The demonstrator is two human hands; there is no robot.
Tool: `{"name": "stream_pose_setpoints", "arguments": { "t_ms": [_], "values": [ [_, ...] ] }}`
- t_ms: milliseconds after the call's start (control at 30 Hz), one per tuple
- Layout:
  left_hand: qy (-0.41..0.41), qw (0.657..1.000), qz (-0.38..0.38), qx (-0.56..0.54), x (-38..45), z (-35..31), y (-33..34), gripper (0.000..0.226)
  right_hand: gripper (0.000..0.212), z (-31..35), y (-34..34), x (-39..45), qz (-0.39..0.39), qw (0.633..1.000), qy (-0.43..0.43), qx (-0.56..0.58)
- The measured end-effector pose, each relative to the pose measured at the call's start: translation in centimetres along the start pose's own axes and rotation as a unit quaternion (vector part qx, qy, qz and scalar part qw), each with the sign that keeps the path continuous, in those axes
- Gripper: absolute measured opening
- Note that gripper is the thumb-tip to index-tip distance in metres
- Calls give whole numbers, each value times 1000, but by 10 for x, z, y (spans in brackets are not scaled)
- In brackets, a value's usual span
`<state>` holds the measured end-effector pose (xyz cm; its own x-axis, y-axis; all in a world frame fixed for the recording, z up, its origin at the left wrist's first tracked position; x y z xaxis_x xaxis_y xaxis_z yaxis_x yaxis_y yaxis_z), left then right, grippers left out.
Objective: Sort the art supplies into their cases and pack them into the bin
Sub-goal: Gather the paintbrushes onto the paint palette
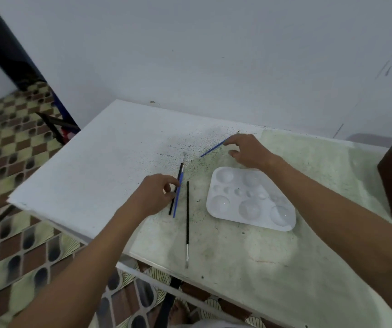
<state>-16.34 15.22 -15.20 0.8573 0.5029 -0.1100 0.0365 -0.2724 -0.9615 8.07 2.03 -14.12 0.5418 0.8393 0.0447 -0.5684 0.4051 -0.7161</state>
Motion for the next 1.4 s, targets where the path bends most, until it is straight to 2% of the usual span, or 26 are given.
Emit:
{"name": "stream_pose_setpoints", "arguments": {
  "t_ms": [100, 333, 533, 700, 833, 967, 1067, 1200, 1400],
  "values": [
    [10, 1000, -6, 13, -4, 0, 0, 22, 34, -9, 7, 25, 20, 999, -3, -38],
    [149, 982, 56, 106, -15, -13, 14, 44, 44, -27, 12, 49, 56, 991, -3, -120],
    [171, 980, 45, 94, -3, -15, 11, 25, 29, -28, 10, 54, 30, 992, -8, -126],
    [195, 975, 51, 97, 3, -23, 7, 19, 23, -36, 7, 41, 25, 995, 15, -97],
    [205, 974, -3, 96, 5, -18, -17, 16, 21, -23, -7, 18, 18, 999, 15, -37],
    [154, 978, -109, 89, 18, -4, -58, 13, 17, -5, -21, -1, 23, 999, 29, 35],
    [43, 986, -140, 79, 27, 15, -69, 14, 11, 11, -24, -10, 27, 996, 31, 80],
    [-90, 988, -118, 38, 18, 42, -55, 16, 11, 33, -10, -17, 37, 993, 22, 113],
    [-154, 985, -60, -40, 0, 56, -28, 17, 23, 61, 8, -12, 120, 958, 56, 254]
  ]
}}
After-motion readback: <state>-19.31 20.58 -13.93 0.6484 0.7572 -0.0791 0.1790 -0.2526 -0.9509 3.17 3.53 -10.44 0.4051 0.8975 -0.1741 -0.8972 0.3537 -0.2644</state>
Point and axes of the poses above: each hand's wrist, its own x-axis towards the middle knuckle, its own y-axis out of the palm, z = x × y, the point moved 3 cm from there along x, towards the middle knuckle, and after that the axes turned 14 degrees about x, right-handed, at the moved point
